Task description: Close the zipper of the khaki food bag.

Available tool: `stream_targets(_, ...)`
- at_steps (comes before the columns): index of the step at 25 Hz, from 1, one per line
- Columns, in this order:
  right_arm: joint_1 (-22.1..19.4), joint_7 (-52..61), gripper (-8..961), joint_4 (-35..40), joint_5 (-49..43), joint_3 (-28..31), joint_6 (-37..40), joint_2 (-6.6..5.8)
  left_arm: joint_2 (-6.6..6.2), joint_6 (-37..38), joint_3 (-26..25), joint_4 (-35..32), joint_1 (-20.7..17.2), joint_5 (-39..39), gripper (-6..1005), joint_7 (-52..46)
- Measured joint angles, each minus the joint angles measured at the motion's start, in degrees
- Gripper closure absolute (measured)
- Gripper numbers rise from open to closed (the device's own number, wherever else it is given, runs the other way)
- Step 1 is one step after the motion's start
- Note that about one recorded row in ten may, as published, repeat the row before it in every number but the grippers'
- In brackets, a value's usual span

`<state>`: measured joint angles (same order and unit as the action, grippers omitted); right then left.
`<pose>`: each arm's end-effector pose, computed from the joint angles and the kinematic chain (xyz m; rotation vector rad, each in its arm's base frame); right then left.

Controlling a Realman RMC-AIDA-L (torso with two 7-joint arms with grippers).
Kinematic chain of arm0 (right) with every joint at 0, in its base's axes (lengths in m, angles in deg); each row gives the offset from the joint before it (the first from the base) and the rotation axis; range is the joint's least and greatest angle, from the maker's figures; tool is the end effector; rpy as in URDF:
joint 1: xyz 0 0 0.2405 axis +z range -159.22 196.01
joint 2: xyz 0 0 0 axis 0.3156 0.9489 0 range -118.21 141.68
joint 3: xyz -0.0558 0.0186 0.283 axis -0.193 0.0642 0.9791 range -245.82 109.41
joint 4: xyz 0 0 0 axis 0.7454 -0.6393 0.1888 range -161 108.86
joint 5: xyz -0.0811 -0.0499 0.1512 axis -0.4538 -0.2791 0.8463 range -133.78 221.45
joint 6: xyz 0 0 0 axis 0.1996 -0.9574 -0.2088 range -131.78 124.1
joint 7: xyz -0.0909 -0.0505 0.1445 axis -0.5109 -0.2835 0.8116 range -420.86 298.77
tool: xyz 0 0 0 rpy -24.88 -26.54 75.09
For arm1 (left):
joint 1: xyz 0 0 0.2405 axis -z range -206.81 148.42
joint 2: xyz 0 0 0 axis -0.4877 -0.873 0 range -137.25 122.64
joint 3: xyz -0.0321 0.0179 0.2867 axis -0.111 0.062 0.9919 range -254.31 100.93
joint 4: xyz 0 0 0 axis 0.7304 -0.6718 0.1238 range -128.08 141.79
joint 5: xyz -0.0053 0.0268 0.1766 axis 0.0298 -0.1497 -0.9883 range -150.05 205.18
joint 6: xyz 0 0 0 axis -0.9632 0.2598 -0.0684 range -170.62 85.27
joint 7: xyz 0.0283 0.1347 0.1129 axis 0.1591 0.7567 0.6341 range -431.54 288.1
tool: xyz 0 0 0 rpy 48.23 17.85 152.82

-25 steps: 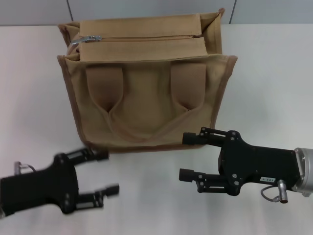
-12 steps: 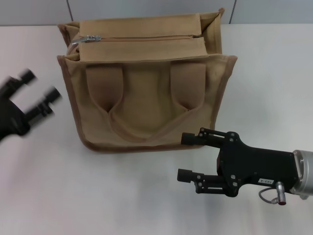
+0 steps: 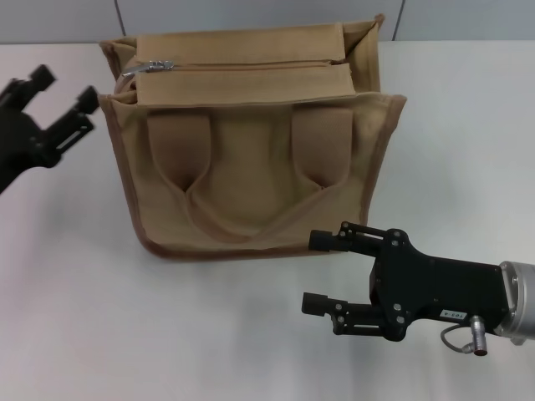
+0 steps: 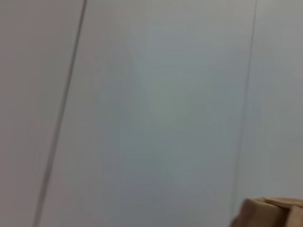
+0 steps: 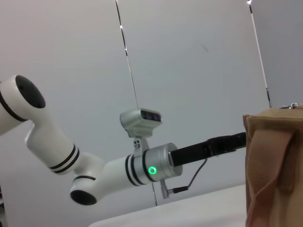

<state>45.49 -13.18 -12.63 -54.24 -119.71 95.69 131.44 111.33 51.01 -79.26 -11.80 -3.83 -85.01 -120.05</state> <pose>0.2300 0.2487 -0.0898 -2.7849 0.3238 1.1829 -0.3002 0.3242 0.0123 -1.9991 -0.5025 -1.0557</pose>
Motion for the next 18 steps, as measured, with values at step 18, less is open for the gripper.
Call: stream_targets(18, -0.41, -0.69, 196, -0.9, 0.0, 0.0, -0.85, 0.09, 0.18, 2.2, 9.14, 1.53, 2.69, 7.15, 320, 1.55)
